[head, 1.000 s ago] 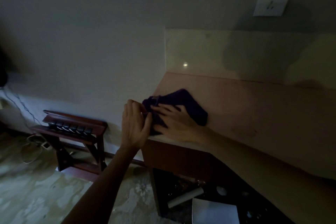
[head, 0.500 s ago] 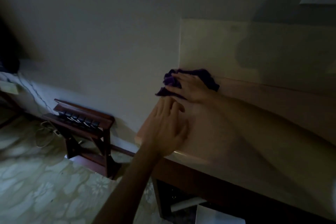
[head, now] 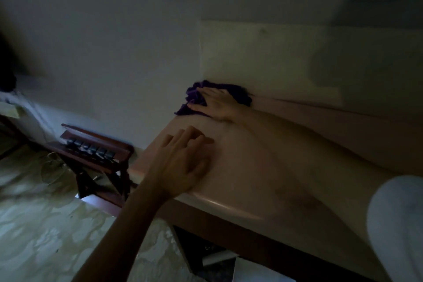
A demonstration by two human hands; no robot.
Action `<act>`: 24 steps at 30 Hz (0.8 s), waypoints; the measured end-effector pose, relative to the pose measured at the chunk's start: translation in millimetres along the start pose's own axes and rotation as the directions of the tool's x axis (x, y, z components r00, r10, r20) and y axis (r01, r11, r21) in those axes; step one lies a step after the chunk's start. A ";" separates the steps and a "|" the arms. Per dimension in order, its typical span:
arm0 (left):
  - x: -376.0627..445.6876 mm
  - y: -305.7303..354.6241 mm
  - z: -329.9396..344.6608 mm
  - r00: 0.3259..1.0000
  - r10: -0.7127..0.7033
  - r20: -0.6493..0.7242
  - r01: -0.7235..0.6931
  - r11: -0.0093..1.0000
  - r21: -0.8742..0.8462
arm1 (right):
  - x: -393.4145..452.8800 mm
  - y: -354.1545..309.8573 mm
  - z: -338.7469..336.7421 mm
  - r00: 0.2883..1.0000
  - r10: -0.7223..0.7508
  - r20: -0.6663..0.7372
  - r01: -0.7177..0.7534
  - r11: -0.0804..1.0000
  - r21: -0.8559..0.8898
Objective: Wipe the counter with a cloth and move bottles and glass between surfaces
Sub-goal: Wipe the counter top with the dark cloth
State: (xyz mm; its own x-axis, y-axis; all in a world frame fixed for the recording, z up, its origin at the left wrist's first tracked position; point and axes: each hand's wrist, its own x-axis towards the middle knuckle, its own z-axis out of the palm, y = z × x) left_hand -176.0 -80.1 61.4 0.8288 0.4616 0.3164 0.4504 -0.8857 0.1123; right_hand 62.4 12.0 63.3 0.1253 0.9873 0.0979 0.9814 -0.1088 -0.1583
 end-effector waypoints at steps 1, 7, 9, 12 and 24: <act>0.8 15.8 1.0 0.999 0.031 -0.004 -0.032 0.999 -0.033 | -6.5 4.1 -2.2 1.000 0.012 0.019 -0.011 1.000 -0.007; 9.7 112.3 18.9 0.978 0.204 0.047 -0.198 0.974 -0.108 | -68.3 45.9 -22.0 0.999 0.030 0.034 -0.029 0.999 -0.016; 10.1 126.5 25.2 0.979 0.194 0.057 -0.186 0.976 -0.115 | -97.5 70.9 -31.8 0.999 0.043 0.006 -0.043 0.999 0.000; 15.2 145.2 28.3 0.979 0.191 0.069 -0.183 0.977 -0.111 | -146.1 114.7 -44.3 0.997 0.078 0.005 -0.078 0.997 0.006; 31.9 265.0 49.0 0.969 0.235 0.072 -0.231 0.971 -0.064 | -399.1 302.6 -101.9 0.940 0.325 -0.105 -0.323 0.946 0.036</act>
State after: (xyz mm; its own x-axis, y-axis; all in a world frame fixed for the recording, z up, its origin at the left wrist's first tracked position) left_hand -13.9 -297.7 55.0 0.9333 0.2428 0.2647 0.2249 -0.9696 0.0964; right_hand 324.2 -426.8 76.4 0.4516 0.8806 0.1435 0.8825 -0.4173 -0.2168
